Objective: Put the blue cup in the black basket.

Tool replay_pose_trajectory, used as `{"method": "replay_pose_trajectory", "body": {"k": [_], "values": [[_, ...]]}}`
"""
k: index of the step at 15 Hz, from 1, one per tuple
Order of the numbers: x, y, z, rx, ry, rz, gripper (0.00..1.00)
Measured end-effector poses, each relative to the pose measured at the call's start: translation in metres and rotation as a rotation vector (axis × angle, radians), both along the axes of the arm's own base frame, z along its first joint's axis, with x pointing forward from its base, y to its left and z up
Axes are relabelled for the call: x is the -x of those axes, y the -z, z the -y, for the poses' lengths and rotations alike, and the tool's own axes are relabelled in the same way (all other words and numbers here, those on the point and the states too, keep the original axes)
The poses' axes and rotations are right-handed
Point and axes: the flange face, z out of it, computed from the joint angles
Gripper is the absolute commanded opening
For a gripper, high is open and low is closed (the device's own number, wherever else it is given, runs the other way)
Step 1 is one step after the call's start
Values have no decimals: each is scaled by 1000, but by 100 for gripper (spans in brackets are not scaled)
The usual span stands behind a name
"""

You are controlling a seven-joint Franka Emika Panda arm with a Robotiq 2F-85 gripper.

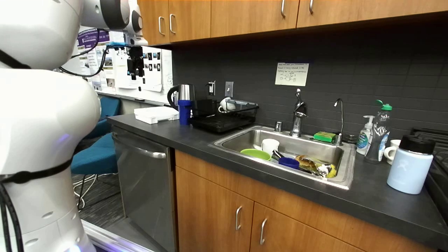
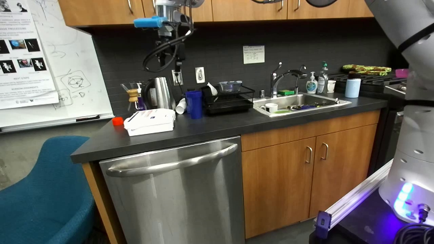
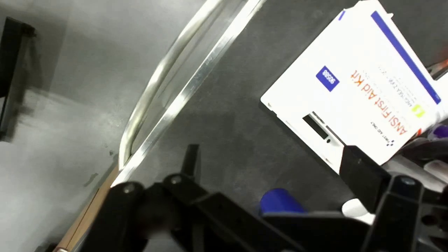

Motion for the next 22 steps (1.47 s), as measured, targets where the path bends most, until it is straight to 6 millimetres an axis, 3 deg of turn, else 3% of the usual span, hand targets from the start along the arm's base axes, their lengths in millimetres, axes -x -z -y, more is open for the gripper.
{"method": "replay_pose_trajectory", "body": {"k": [4, 13, 22], "values": [[-21, 7, 18, -12, 113, 4, 100], [-65, 9, 101, -28, 328, 8, 100], [-83, 44, 97, -31, 363, -17, 100]]}}
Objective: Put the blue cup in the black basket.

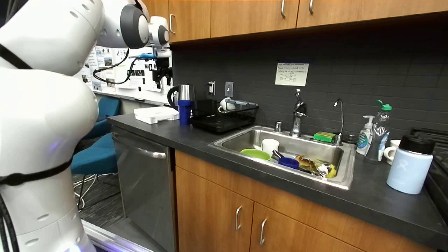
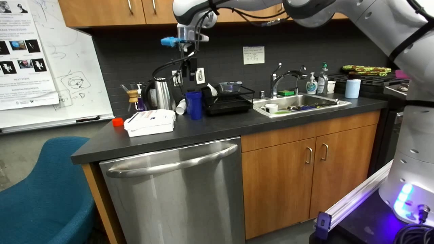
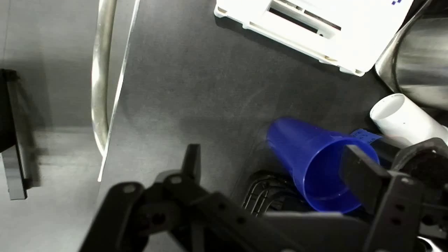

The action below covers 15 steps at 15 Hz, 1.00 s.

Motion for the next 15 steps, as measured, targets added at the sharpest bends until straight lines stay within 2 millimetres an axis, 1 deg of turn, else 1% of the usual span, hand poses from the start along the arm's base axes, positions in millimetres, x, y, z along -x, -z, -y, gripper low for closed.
{"method": "replay_pose_trajectory", "body": {"k": [3, 7, 10, 15], "values": [[-8, 6, 6, 0, 12, 1, 100], [-19, 18, 23, 12, 39, -7, 100], [-26, 33, 31, 24, 53, -20, 100], [-35, 64, 38, 49, 66, -46, 100]]}}
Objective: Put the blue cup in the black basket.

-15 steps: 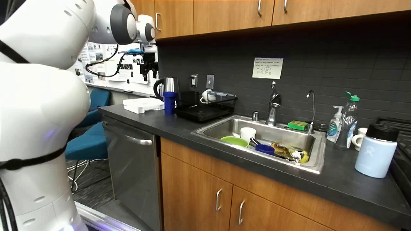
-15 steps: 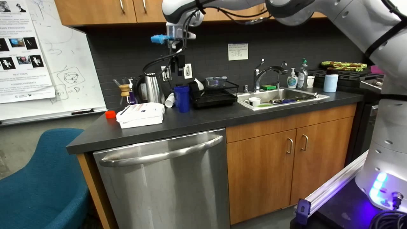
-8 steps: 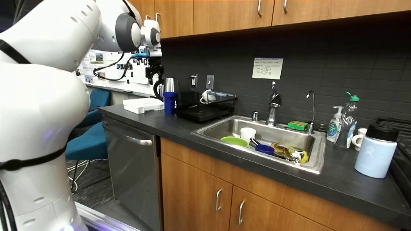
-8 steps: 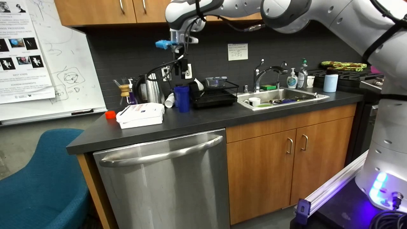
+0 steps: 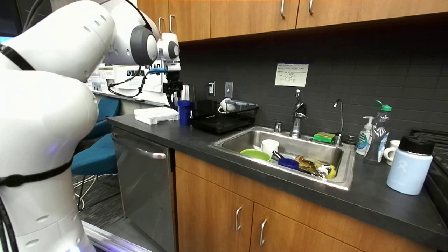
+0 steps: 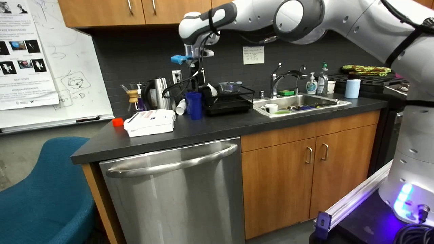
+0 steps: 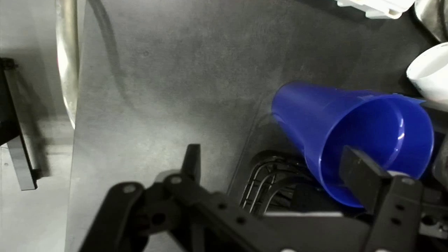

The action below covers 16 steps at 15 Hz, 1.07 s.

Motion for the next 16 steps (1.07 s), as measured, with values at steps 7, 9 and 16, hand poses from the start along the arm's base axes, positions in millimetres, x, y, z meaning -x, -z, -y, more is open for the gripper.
{"method": "replay_pose_trajectory", "body": {"k": [7, 9, 16], "values": [[-10, 9, 16, 36, 19, 14, 100], [-11, 6, 18, 39, 18, 24, 100], [-12, 8, 17, 43, -13, 25, 100]]}}
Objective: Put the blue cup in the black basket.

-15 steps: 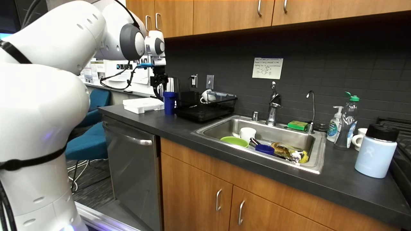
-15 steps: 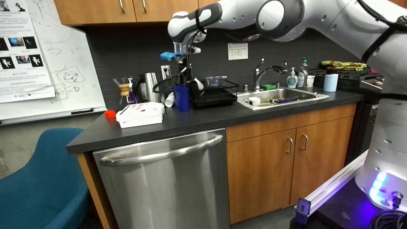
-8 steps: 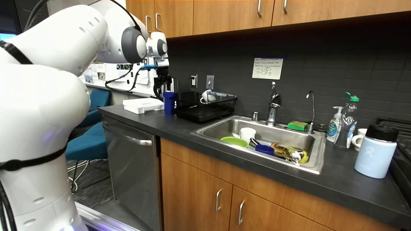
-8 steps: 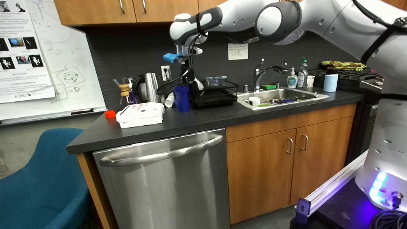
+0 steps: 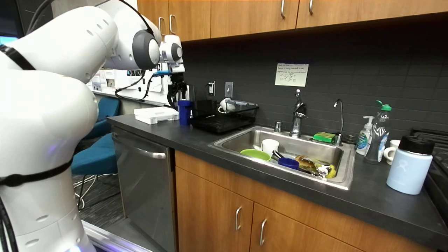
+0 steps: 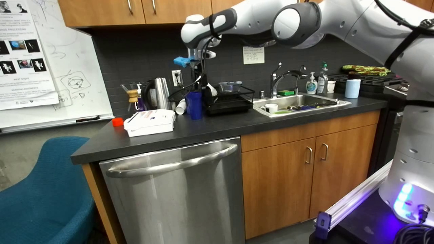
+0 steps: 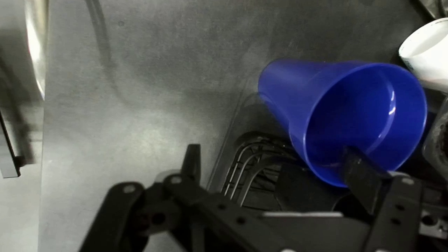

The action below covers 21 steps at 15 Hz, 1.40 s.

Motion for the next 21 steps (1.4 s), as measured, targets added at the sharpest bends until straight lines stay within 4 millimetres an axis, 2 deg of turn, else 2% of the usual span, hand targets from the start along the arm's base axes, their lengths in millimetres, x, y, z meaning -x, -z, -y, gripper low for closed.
{"method": "replay_pose_trajectory", "body": {"k": [17, 18, 21], "values": [[-3, 40, -8, 12, -67, -44, 100], [-3, 41, -8, 13, -70, -45, 80], [-3, 43, -6, 15, -78, -47, 60]]}}
